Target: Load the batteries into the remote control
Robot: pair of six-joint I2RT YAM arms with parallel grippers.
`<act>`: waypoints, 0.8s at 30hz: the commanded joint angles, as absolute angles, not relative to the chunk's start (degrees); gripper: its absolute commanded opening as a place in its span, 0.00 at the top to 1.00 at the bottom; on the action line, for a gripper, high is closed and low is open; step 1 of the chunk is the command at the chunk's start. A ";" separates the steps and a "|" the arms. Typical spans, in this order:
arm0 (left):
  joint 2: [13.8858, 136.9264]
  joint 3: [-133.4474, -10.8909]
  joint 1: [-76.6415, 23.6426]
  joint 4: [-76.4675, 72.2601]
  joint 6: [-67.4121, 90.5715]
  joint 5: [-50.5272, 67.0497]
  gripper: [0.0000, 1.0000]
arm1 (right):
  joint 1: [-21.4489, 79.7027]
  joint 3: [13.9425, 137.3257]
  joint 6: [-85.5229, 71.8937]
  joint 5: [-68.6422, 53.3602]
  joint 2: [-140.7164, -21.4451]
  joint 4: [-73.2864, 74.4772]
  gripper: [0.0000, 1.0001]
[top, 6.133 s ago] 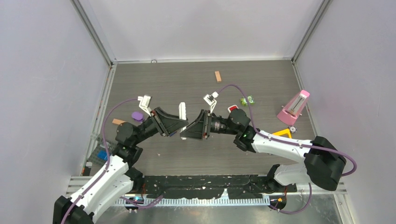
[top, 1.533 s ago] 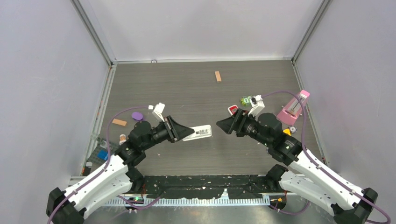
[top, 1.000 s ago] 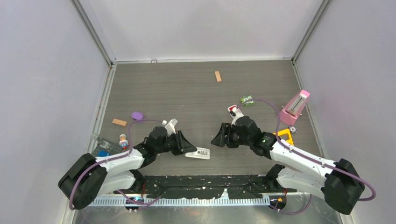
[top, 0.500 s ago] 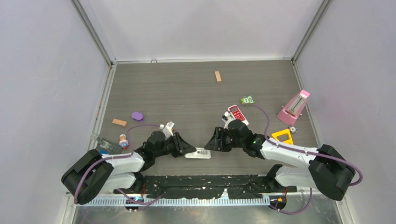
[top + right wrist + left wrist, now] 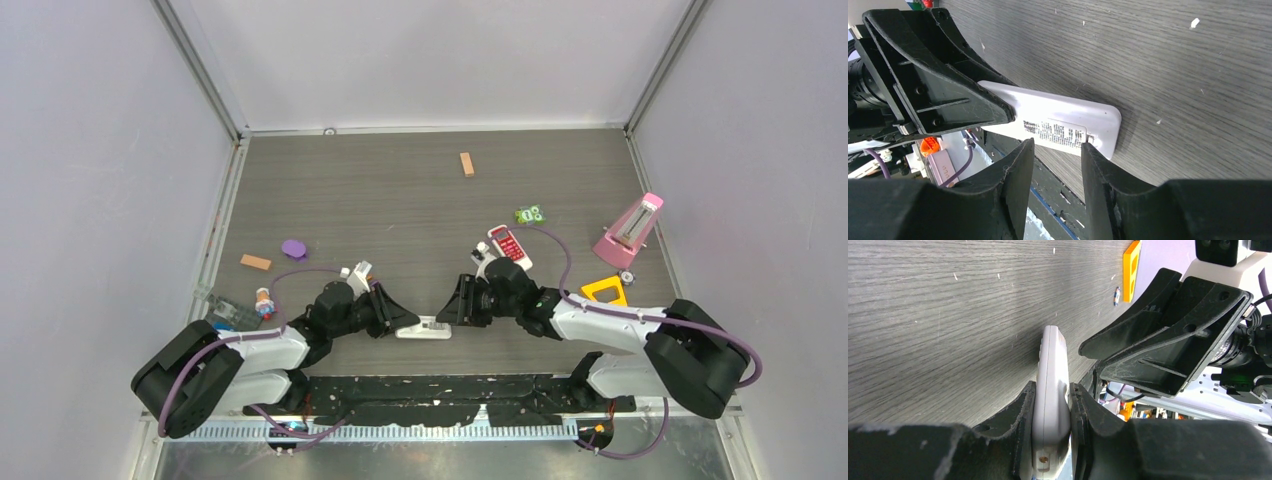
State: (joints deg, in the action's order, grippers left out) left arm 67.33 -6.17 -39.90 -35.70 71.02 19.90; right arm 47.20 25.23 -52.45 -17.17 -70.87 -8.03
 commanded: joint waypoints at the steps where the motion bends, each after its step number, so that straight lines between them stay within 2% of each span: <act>1: 67.96 -5.27 -39.90 -32.69 69.09 16.51 1.00 | 47.55 24.38 -52.17 -17.69 -71.76 -12.03 0.55; 14: 66.24 -4.85 -39.90 -32.32 68.50 16.28 1.00 | 47.55 23.01 -52.11 -18.04 -73.70 -16.40 0.56; 20: 66.76 -4.89 -39.91 -32.23 68.34 16.45 1.00 | 47.54 23.26 -52.17 -18.02 -72.49 -16.96 0.66; 24: 66.93 -4.92 -39.90 -32.30 68.22 16.61 1.00 | 47.55 23.46 -52.07 -17.82 -73.48 -16.34 0.66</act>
State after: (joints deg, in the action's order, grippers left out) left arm 66.43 -5.80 -39.90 -35.33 71.35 19.05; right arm 47.20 22.98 -52.49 -17.72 -73.54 -13.78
